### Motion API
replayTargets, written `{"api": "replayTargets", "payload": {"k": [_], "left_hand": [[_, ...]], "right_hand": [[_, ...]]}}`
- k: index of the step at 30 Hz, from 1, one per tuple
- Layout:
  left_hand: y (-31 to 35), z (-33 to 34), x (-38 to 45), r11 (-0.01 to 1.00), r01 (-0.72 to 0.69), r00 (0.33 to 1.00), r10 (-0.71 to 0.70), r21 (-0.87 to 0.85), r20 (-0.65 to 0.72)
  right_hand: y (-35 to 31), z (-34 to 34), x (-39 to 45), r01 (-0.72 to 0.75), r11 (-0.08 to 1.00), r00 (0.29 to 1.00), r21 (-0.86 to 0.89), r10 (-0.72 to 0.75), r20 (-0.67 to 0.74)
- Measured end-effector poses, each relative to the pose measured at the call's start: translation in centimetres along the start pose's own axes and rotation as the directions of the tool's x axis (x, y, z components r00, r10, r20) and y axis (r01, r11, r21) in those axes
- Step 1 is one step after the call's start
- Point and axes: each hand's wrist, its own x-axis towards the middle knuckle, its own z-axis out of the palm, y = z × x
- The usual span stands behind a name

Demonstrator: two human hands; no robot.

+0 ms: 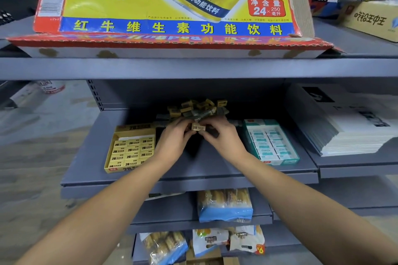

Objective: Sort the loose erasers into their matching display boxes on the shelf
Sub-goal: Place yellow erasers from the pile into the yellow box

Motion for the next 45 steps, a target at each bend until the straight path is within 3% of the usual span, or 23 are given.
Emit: {"api": "replayTargets", "payload": {"k": [3, 9, 19, 25, 37, 45], "left_hand": [[-0.8, -0.6, -0.4, 1.0, 0.019, 1.0, -0.019, 0.016, 0.001], [-3.9, -3.7, -2.1, 0.995, 0.08, 0.997, -0.079, 0.061, -0.024], [-10.3, -11.2, -7.3, 0.934, 0.308, 0.947, -0.283, 0.179, -0.153], [-12.4, -13.8, -9.7, 0.89, 0.418, 0.901, -0.38, 0.183, -0.21], [-14.7, -14.0, -10.0, 0.904, 0.406, 0.905, -0.377, 0.135, -0.196], [-14.7, -13.2, -9.6, 0.911, 0.398, 0.91, -0.378, 0.107, -0.168]], "right_hand": [[-0.3, 1.0, 0.4, 0.178, 0.972, 0.984, -0.15, -0.174, 0.038], [-2.1, 4.7, 1.9, 0.263, 0.961, 0.962, -0.086, -0.254, 0.105], [-6.6, 12.8, 4.9, 0.249, 0.967, 0.935, 0.047, -0.252, 0.251], [-8.6, 16.6, 6.4, 0.195, 0.981, 0.926, 0.021, -0.191, 0.326], [-8.8, 18.9, 7.2, 0.201, 0.978, 0.897, -0.05, -0.163, 0.412], [-8.4, 19.3, 7.2, 0.306, 0.919, 0.884, -0.249, -0.177, 0.432]]}}
